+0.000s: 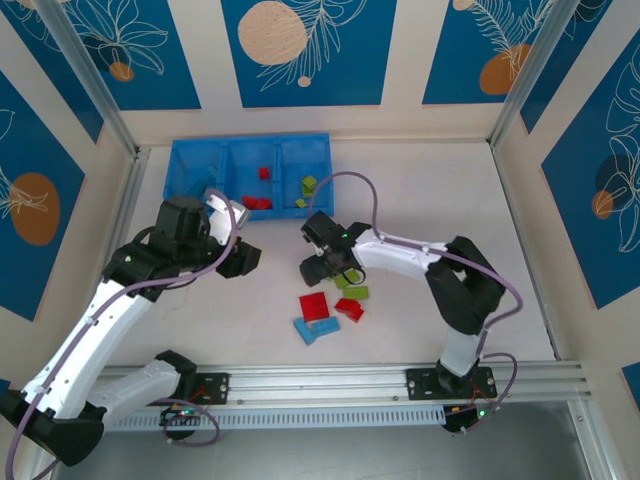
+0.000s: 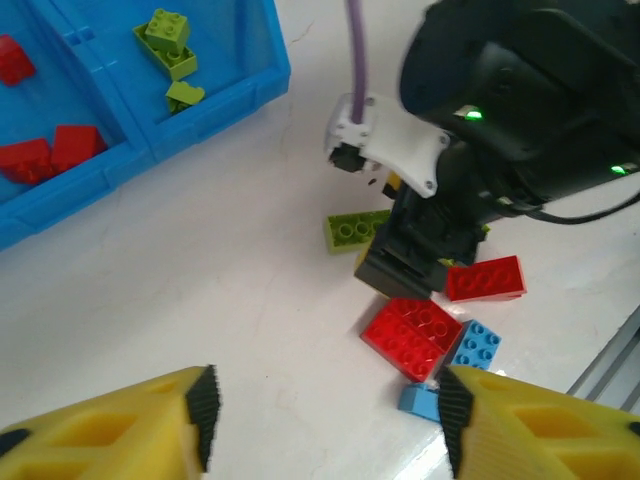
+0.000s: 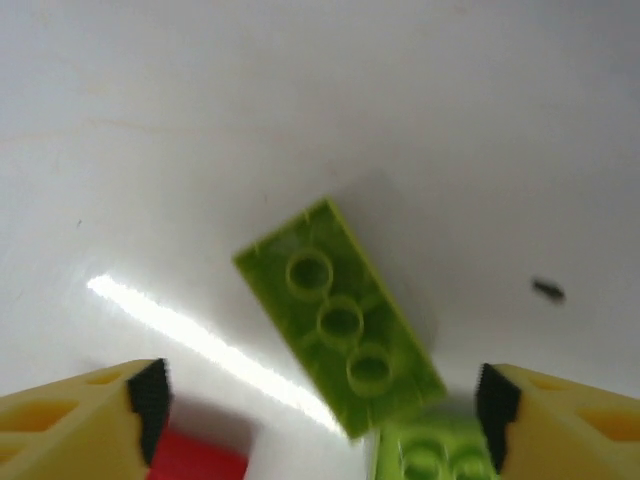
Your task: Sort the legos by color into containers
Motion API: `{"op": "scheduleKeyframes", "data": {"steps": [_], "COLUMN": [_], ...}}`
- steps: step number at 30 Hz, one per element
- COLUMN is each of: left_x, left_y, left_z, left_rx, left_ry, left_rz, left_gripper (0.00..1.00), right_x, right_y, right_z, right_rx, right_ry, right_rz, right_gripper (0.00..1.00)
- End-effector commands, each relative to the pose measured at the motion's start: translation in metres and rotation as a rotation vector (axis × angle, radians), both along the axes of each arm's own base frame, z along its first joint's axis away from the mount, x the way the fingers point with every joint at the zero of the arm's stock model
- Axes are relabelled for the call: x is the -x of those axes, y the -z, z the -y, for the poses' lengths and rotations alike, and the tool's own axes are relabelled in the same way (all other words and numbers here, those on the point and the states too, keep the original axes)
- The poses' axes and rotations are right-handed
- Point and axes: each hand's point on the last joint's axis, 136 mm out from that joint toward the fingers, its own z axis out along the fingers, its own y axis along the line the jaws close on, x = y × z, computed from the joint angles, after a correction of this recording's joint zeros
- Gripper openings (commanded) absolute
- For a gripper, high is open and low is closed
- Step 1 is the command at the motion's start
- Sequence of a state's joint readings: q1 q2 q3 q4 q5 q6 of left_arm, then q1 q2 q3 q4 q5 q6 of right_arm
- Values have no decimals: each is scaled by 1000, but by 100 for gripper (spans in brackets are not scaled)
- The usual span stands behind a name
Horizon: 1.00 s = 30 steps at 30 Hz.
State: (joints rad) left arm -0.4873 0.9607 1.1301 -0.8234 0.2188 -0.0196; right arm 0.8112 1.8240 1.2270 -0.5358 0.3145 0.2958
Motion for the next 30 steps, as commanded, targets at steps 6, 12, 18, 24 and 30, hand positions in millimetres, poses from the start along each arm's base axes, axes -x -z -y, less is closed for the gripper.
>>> {"op": "scheduleKeyframes", "data": {"steps": [6, 12, 18, 24, 30], "left_x": [-3, -4, -2, 0, 1], "left_y": [8, 6, -6, -9, -13], "left_z": [-11, -18, -22, -22, -24], "left_rx": [-67, -88, -67, -54, -50], "left_ry": [-30, -51, -65, -62, -70], "left_rz": [26, 56, 117, 131, 149], "left_gripper": [72, 86, 100, 100, 100], "right_x": [-16, -30, -71, -149, -218], "right_y": [23, -42, -143, -156, -119], "right_z": [-3, -7, -10, -14, -42], "right_rx": [71, -48, -303, -325, -304], "right_ry": [-46, 2, 103, 255, 283], "right_rz": [-11, 147, 432, 478, 375], "right_gripper": [44, 26, 26, 26, 26]}}
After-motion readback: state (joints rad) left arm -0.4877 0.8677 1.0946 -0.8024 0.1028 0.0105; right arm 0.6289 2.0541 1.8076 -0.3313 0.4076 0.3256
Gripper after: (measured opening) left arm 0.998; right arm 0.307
